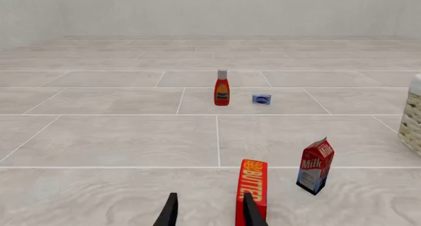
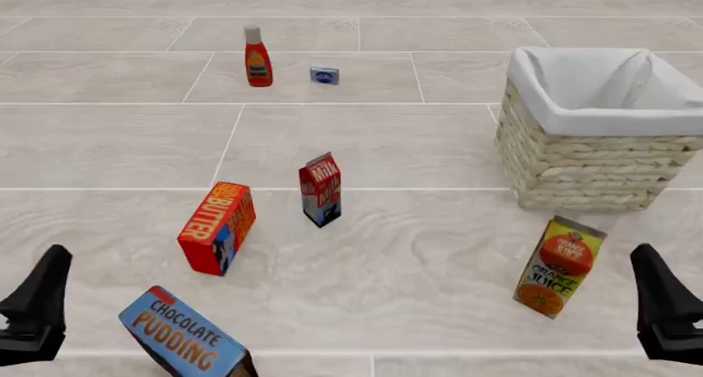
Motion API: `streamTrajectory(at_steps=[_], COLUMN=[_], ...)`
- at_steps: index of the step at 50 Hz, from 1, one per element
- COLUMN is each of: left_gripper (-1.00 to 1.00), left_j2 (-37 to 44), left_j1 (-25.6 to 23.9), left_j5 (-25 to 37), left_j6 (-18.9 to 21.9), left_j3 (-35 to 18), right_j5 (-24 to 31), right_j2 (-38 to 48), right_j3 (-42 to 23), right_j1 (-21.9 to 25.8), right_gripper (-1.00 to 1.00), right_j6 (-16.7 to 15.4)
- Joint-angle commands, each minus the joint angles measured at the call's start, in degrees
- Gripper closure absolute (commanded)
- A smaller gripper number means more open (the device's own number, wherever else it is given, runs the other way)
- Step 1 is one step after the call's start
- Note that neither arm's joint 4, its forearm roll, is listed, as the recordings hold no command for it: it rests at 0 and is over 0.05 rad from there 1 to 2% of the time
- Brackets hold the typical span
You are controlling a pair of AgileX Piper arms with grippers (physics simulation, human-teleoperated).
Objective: Pick the milk and place it in the basket.
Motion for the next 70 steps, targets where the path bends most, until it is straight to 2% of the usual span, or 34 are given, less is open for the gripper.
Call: streamTrajectory(at_steps=[1, 3, 7, 15, 16, 19, 20, 25, 29, 32, 37, 38, 43, 46, 47, 49, 50, 52, 53, 55, 58, 60, 64, 67, 68, 70], left_gripper=[-1.0, -1.0, -1.0, -1.0, -1.0, -1.0, -1.0, -1.0, -1.0, -1.0, -1.0, -1.0, -1.0, -1.0, -1.0, -1.0, -1.0, -1.0, -1.0, -1.0, -1.0, -1.0, -1.0, -1.0, -1.0, -1.0], left_j2=[0.2, 0.2, 0.1, 0.0, 0.1, 0.0, 0.0, 0.0, 0.1, 0.1, 0.1, 0.1, 0.1, 0.1, 0.1, 0.1, 0.1, 0.1, 0.1, 0.1, 0.1, 0.1, 0.1, 0.1, 0.1, 0.1], left_j1=[0.0, 0.0, 0.0, 0.0, 0.0, 0.0, 0.0, 0.0, 0.0, 0.0, 0.0, 0.0, 0.0, 0.0, 0.0, 0.0, 0.0, 0.0, 0.0, 0.0, 0.0, 0.0, 0.0, 0.0, 0.0, 0.0], left_j5=[0.0, 0.1, 0.1, 0.3, 0.3, 0.3, 0.4, 0.4, 0.6, 0.6, 0.6, 0.6, 0.6, 0.6, 0.6, 0.6, 0.6, 0.6, 0.6, 0.6, 0.6, 0.6, 0.6, 0.6, 0.6, 0.6], left_j6=[0.0, 0.0, 0.0, 0.0, 0.0, 0.0, 0.0, 0.0, 0.0, 0.0, 0.0, 0.0, 0.0, 0.0, 0.0, 0.0, 0.0, 0.0, 0.0, 0.0, 0.0, 0.0, 0.0, 0.0, 0.0, 0.0], left_j3=[-0.2, -0.2, -0.2, -0.3, -0.3, -0.3, -0.3, -0.3, -0.7, -0.7, -0.7, -0.7, -0.7, -0.7, -0.7, -0.7, -0.7, -0.7, -0.7, -0.7, -0.7, -0.7, -0.7, -0.7, -0.7, -0.7], right_j5=[-4.8, -4.7, -6.4, -7.9, -11.1, -13.6, -11.9, -1.8, 5.2, 7.1, 12.2, 12.7, 14.0, 14.8, 14.9, 14.8, 15.2, 15.2, 15.1, 14.8, 14.3, 13.9, 13.7, 13.8, 13.4, 13.4], right_j2=[6.8, 6.8, 9.2, 11.4, 16.2, 19.7, 17.7, 12.5, 11.6, 12.4, 12.2, 13.3, 15.5, 19.3, 24.8, 24.3, 24.7, 26.3, 27.0, 28.9, 30.7, 32.9, 36.1, 37.4, 38.4, 39.6], right_j3=[0.0, 0.0, 0.0, 0.0, 0.0, -0.2, -1.0, -6.8, -12.7, -14.7, -20.6, -21.9, -25.2, -27.6, -28.3, -29.0, -29.8, -30.8, -31.5, -32.4, -33.4, -34.2, -36.2, -37.5, -38.1, -39.6], right_j1=[-2.6, -2.5, -4.0, -3.0, -2.7, -0.3, -1.1, -1.2, 1.7, 3.3, 4.1, 6.1, 7.8, 9.8, 11.5, 13.3, 13.9, 15.8, 16.3, 17.6, 19.3, 21.8, 23.5, 24.5, 25.6, 26.5], right_gripper=[-1.0, -1.0, -1.0, -1.0, -1.0, -1.0, -1.0, -1.0, -1.0, -1.0, -1.0, -1.0, -1.0, -1.0, -1.0, -1.0, -1.0, -1.0, -1.0, -1.0, -1.0, -1.0, -1.0, -1.0, -1.0, -1.0], right_j6=[1.3, 2.5, 1.5, 2.4, 3.7, 3.3, 0.2, -0.1, 0.9, 1.5, -1.0, -0.7, -2.6, -1.9, -0.2, 0.5, -1.5, -1.4, -2.7, -2.6, -4.7, -5.2, -6.8, -6.3, -7.4, -6.8])
